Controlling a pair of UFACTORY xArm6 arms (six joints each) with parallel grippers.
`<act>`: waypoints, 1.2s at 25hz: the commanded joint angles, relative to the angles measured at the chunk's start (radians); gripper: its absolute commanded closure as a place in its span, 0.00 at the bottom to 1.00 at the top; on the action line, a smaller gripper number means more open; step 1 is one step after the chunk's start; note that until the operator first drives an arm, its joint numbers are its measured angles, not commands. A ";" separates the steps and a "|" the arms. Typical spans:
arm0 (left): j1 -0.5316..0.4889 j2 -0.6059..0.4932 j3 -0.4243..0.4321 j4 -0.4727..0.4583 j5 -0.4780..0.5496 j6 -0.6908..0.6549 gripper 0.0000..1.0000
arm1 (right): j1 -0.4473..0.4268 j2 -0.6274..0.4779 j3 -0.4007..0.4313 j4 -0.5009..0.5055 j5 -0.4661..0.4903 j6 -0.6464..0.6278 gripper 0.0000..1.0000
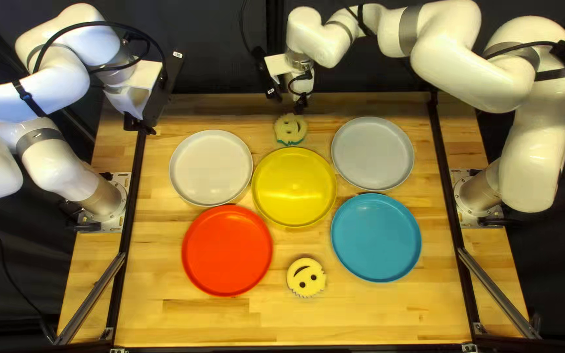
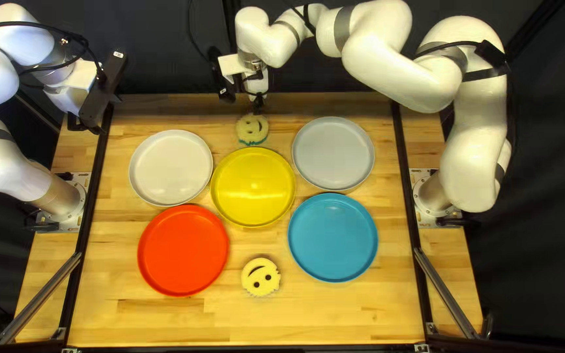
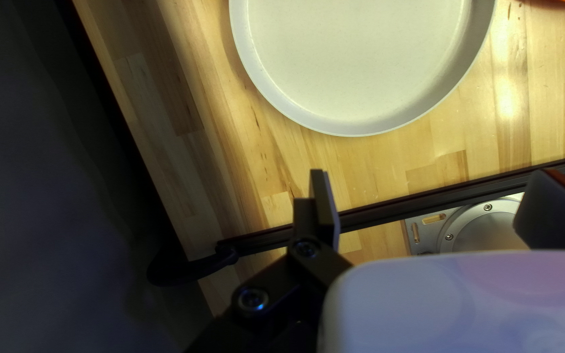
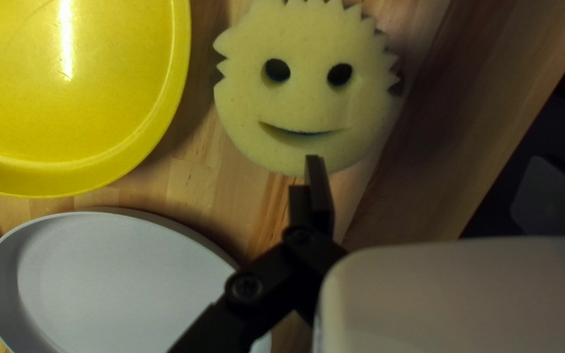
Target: Pick up sponge and scrub the plate
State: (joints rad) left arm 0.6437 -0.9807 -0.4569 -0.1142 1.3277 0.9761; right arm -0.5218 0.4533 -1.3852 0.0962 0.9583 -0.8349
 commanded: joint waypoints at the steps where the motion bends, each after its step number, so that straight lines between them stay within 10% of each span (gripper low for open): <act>1: 0.000 0.000 0.000 0.000 0.000 0.000 0.00 | -0.013 -0.085 0.106 0.004 -0.024 0.007 0.00; 12: 0.000 0.000 0.000 0.000 0.000 0.000 0.00 | -0.159 -0.411 0.382 0.000 0.052 -0.049 0.00; 30: 0.000 0.000 0.000 0.000 0.000 0.000 0.00 | -0.291 -0.799 0.550 -0.078 0.325 -0.108 0.00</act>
State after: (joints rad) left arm 0.6437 -0.9807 -0.4569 -0.1142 1.3277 0.9761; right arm -0.8139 -0.2887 -0.8678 0.0190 1.2536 -0.9494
